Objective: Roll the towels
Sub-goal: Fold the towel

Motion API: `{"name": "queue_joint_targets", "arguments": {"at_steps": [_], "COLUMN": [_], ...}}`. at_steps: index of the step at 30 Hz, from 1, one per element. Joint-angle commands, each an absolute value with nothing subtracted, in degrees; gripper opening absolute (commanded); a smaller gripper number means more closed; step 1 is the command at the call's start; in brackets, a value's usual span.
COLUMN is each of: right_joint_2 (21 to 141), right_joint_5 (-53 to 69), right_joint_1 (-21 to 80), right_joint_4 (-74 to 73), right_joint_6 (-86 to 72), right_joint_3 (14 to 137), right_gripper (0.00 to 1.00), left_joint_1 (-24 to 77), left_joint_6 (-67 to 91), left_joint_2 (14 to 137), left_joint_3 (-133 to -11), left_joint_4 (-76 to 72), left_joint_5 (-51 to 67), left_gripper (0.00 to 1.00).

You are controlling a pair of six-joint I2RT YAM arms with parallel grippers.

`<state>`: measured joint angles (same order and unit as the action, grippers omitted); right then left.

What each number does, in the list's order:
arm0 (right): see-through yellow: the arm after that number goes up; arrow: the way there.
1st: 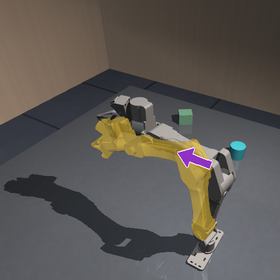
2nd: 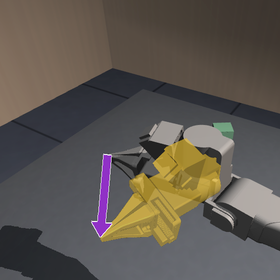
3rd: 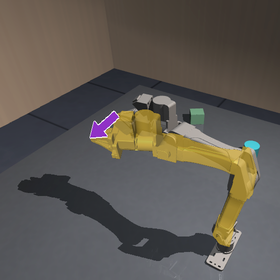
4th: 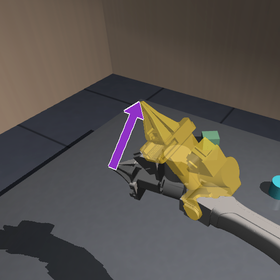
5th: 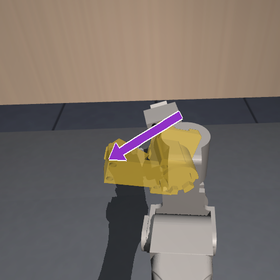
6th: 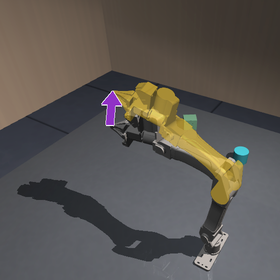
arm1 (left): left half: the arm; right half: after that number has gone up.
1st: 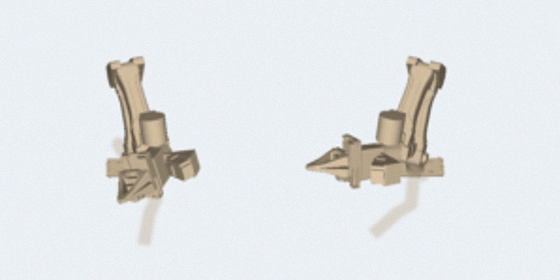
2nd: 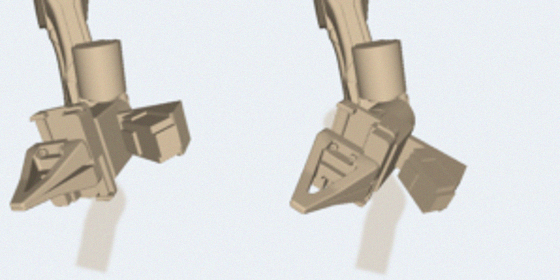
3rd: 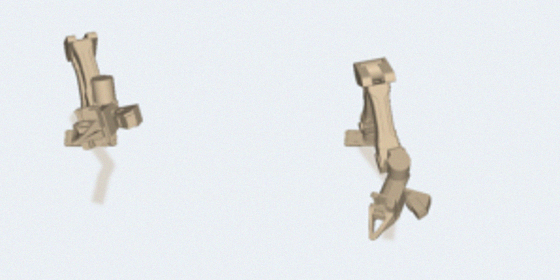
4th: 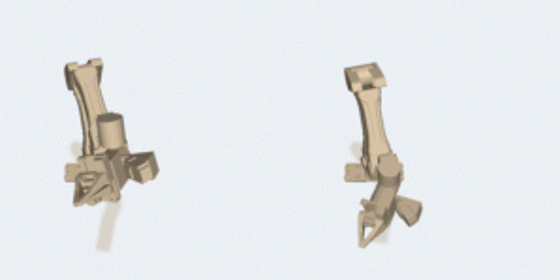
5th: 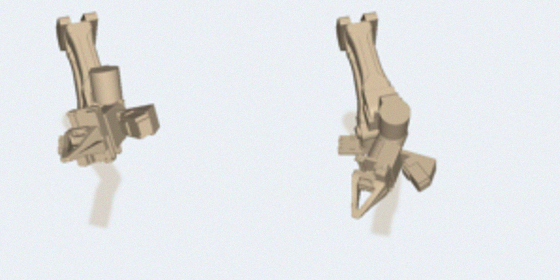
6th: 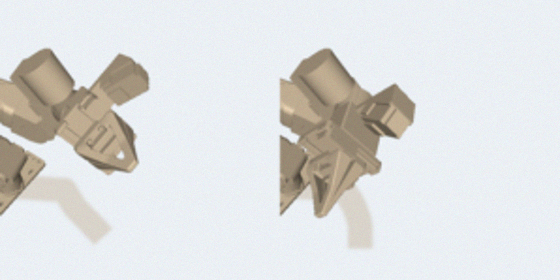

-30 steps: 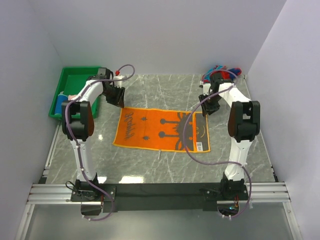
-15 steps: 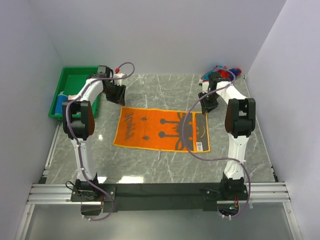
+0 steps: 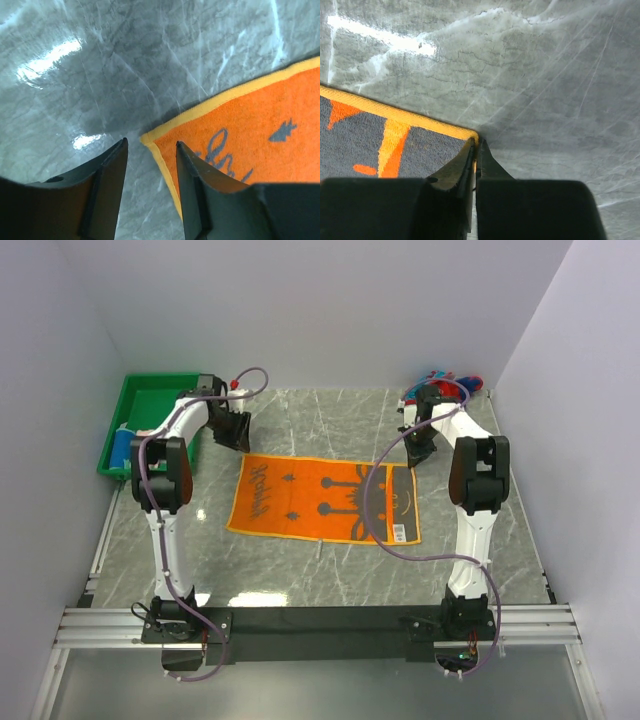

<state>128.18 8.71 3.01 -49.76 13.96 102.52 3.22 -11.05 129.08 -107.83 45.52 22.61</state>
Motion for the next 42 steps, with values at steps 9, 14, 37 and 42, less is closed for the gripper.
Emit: {"name": "queue_joint_targets", "arguments": {"at_steps": [9, 14, 37, 42], "right_joint_2": [129.6, 129.8, 124.5, 117.9], "right_joint_5": [7.6, 7.5, 10.3, 12.0], "right_joint_1": [3.3, 3.3, 1.9, 1.8], "right_joint_4": [-50.6, -50.6, -53.7, -54.0], "right_joint_6": [14.8, 14.8, 16.1, 18.3], "right_joint_3": [104.3, 105.0, 112.9, 104.1], "right_gripper": [0.00, 0.00, 0.00, 0.00], "left_joint_1": [3.0, 3.0, -2.2, -2.7], "left_joint_6": [-9.3, -8.5, -17.2, -25.9], "left_joint_2": [131.9, 133.2, 121.4, 115.8], "left_joint_3": [-110.9, -110.0, -104.6, -97.7], "left_joint_4": [45.9, 46.2, 43.2, 44.4], "left_joint_5": [27.0, 29.1, 35.2, 37.1], "left_gripper": [0.47, 0.37, 0.01, 0.01]}}
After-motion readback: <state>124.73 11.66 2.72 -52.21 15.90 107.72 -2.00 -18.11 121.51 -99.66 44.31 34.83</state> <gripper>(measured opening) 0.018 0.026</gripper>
